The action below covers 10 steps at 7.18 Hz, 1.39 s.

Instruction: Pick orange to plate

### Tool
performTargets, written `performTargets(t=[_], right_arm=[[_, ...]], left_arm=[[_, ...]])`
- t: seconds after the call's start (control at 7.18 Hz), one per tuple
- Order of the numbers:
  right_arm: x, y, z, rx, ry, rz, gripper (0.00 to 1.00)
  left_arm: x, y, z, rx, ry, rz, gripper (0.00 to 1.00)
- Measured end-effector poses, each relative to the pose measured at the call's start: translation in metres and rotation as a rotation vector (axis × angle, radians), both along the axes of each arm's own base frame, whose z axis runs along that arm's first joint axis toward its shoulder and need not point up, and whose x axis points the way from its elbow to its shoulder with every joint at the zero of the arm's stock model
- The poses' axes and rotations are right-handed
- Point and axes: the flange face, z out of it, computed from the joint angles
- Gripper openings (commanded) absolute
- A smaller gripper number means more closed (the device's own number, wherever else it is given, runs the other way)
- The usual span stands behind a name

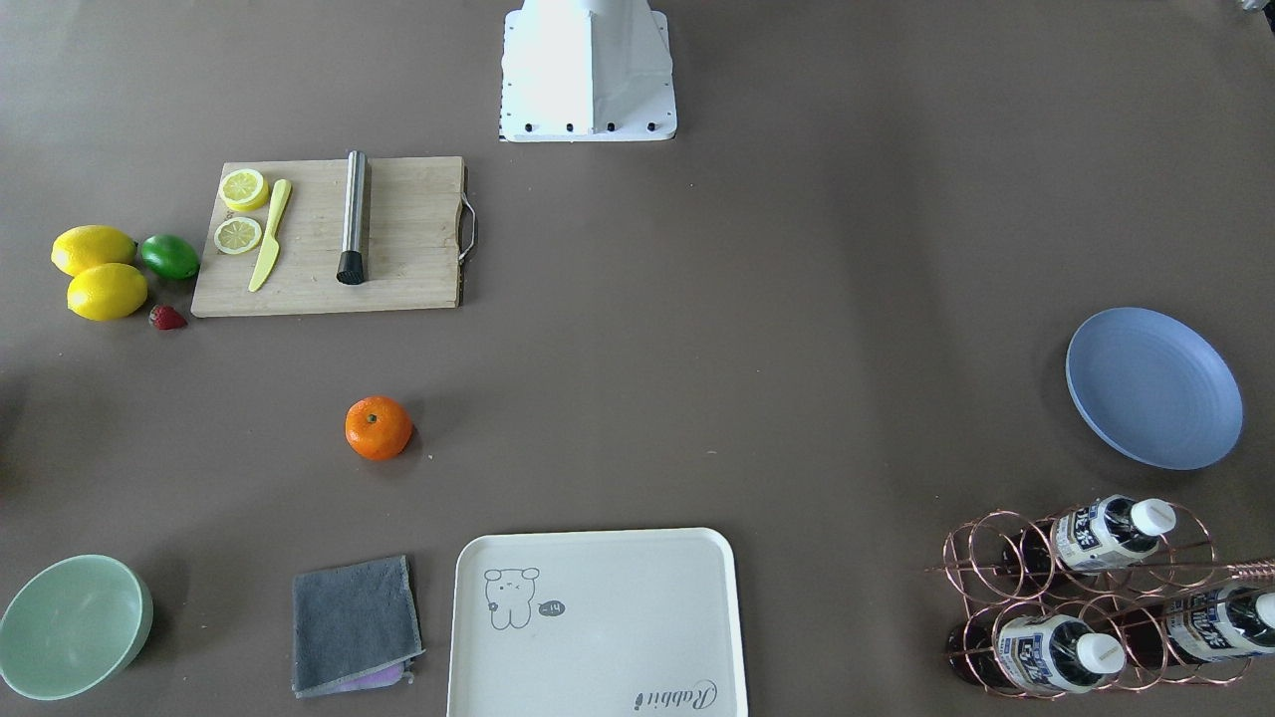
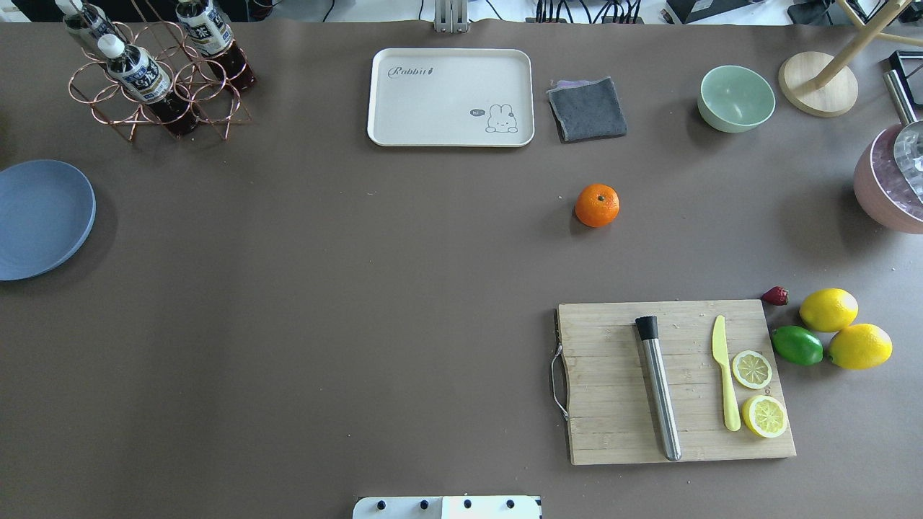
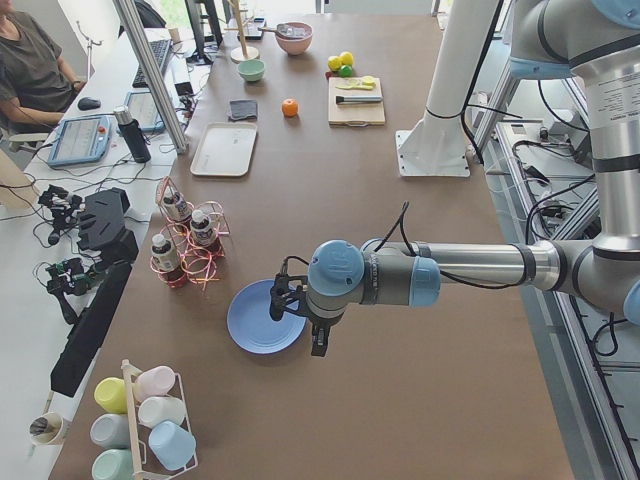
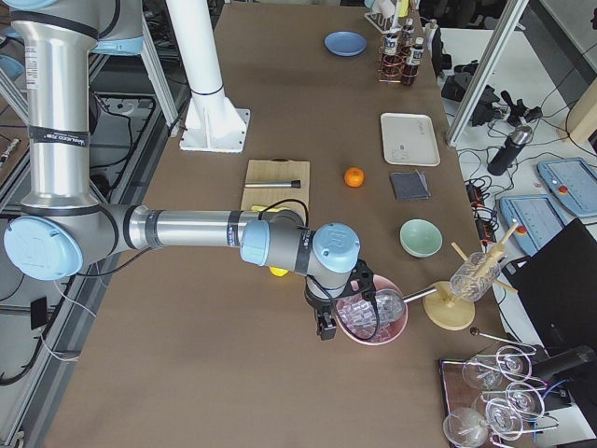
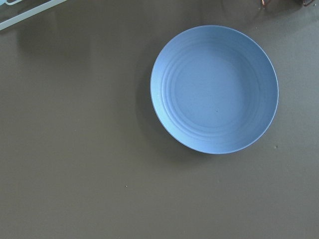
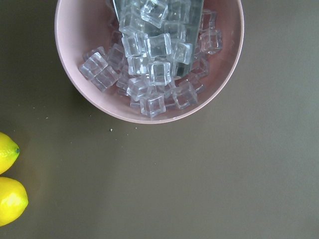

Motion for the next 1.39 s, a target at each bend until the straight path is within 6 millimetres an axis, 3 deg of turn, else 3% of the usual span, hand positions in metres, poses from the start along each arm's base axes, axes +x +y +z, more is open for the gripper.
performTargets(t=[1.39], right_arm=[[-0.002,0.007,0.005,0.029,-0.019,-0.001,1.00]], left_arm=[[0.005,0.017,0.011,-0.002,0.003,0.007,0.97]])
